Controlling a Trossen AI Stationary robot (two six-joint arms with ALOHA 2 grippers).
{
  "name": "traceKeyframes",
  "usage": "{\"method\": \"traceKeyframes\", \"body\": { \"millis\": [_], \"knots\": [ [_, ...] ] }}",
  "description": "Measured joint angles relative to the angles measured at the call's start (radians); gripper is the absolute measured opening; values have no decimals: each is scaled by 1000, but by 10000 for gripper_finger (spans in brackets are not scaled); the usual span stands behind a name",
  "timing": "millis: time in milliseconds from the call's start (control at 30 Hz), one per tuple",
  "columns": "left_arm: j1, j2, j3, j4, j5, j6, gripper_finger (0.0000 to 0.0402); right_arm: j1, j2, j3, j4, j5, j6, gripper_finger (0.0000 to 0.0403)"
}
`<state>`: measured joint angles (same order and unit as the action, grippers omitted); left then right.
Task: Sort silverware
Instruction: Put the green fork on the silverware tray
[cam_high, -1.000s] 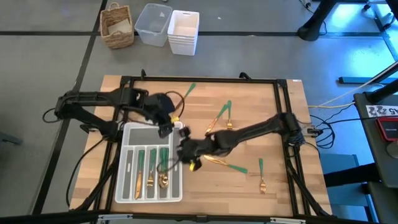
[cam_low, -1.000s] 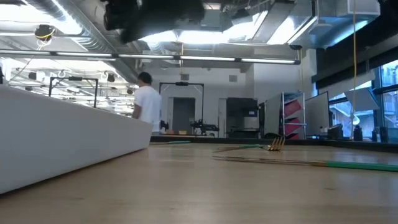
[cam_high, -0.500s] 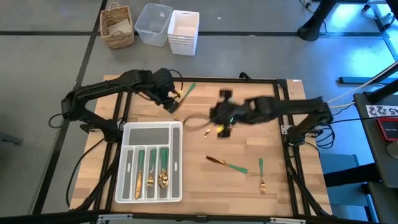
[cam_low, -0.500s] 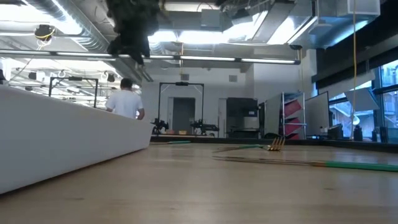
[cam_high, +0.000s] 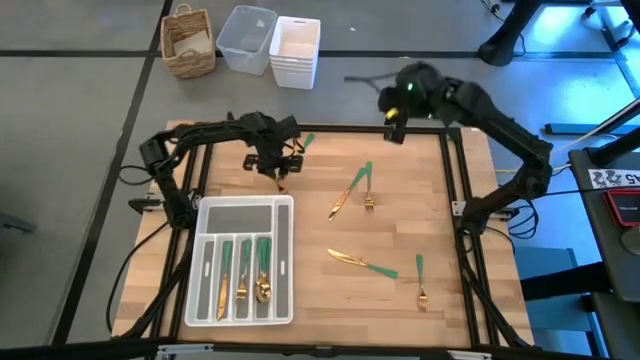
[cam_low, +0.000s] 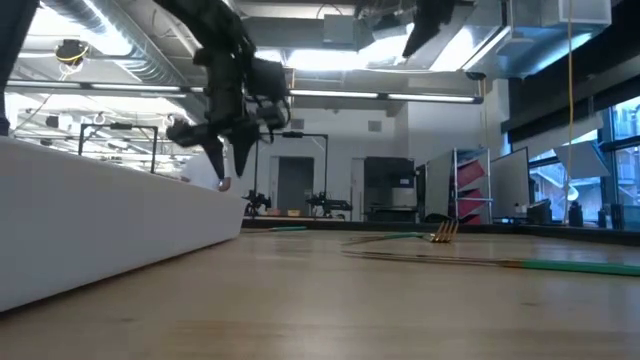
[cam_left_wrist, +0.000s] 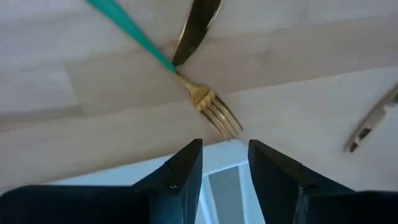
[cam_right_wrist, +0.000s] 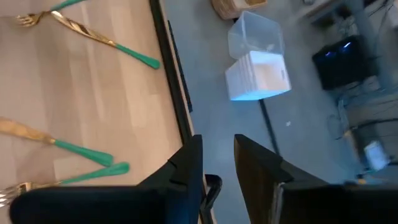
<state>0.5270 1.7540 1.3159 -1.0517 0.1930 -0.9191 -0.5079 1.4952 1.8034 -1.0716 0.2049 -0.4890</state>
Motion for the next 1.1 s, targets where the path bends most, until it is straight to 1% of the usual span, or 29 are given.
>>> {"method": "traceKeyframes", "body": {
  "millis": [100, 200, 300, 467, 633, 800, 933, 1100],
  "knots": [
    [-1, 46, 0, -1, 6, -25, 122, -101, 10, 0, 20, -97, -17, 95],
    [5, 81, 0, -2, -4, -52, 122, -178, 20, 0, 42, -166, -23, 95],
    [10, 109, 0, 1, -20, -69, 122, -238, 28, 0, 51, -197, -47, 95],
    [31, 149, 0, 8, -44, -98, 122, -300, 47, 0, 52, -208, -50, 95],
    [42, 174, 0, 23, -50, -99, 122, -334, 66, 0, 52, -218, -75, 95],
    [51, 212, 0, 49, -50, -99, 122, -331, 81, 0, 52, -218, -103, 95],
    [59, 245, 0, 61, -48, -89, 121, -330, 87, 0, 51, -245, -134, 95],
    [59, 252, 1, 66, -45, -60, 100, -330, 87, 0, 51, -277, -147, 95]
  ]
}}
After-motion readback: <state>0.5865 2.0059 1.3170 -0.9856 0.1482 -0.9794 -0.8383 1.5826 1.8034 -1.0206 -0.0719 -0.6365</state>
